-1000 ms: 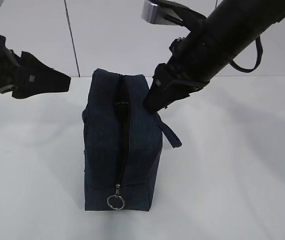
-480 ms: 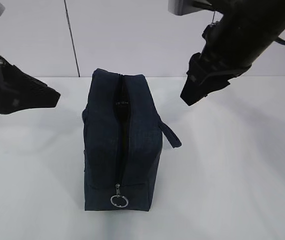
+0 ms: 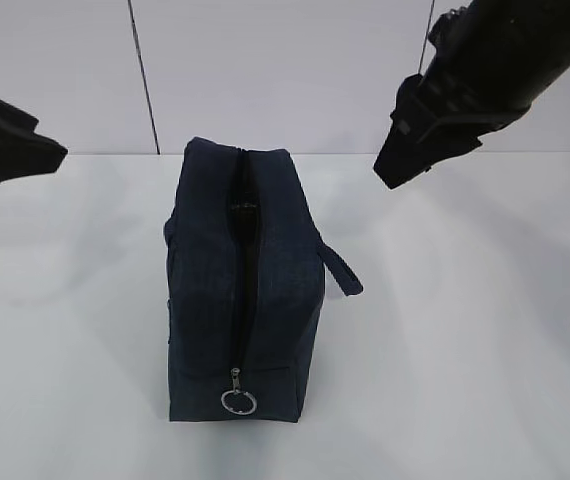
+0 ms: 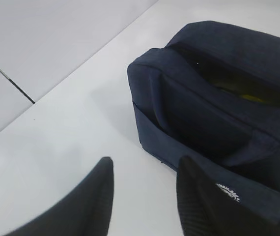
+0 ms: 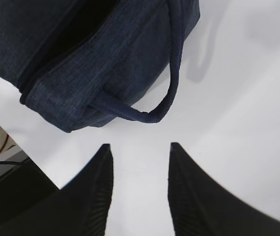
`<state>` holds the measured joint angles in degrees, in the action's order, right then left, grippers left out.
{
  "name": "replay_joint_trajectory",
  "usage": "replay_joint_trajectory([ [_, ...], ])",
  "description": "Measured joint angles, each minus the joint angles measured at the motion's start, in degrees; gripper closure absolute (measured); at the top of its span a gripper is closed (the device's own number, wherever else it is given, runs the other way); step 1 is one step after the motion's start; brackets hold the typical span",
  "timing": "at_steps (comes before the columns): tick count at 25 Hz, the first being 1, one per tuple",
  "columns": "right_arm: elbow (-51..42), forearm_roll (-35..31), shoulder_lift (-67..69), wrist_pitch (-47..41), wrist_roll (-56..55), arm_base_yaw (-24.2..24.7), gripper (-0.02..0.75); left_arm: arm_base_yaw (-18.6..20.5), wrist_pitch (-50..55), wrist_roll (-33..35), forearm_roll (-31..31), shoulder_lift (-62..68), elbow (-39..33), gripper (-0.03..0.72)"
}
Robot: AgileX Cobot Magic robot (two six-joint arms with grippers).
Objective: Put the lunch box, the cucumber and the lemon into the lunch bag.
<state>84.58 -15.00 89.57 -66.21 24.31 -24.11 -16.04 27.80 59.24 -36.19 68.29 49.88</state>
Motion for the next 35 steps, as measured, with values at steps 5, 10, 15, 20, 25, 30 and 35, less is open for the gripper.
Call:
replay_joint_trajectory([
  [5,0.00,0.37,-1.24,-1.04,-1.36,0.00,0.445,0.00,-0.38,0.00,-2.34,0.00,0.00,0.381],
  [10,-4.32,1.43,-6.12,0.83,-2.09,0.00,0.445,0.00,3.81,-2.00,-2.37,-1.72,0.00,0.388],
  [15,-14.81,0.34,-13.46,7.61,-2.09,0.00,0.445,0.00,5.57,-6.61,-4.47,-4.11,-0.42,0.388],
  [20,-24.77,-7.24,-21.48,15.65,0.05,0.00,0.445,0.00,3.42,-3.33,-16.03,-4.75,-7.34,0.389],
  [25,-35.87,-19.05,-26.58,21.18,8.75,0.00,0.445,-0.78,2.49,9.69,-28.63,-8.55,-14.69,0.388],
  [30,-45.45,-35.05,-26.92,24.84,22.48,0.00,0.445,-1.10,3.96,19.86,-35.39,-8.69,-19.63,0.389],
  [35,-51.17,-47.26,-26.92,26.63,37.45,0.00,0.445,-1.10,5.29,29.09,-40.70,-5.33,-20.56,0.390],
])
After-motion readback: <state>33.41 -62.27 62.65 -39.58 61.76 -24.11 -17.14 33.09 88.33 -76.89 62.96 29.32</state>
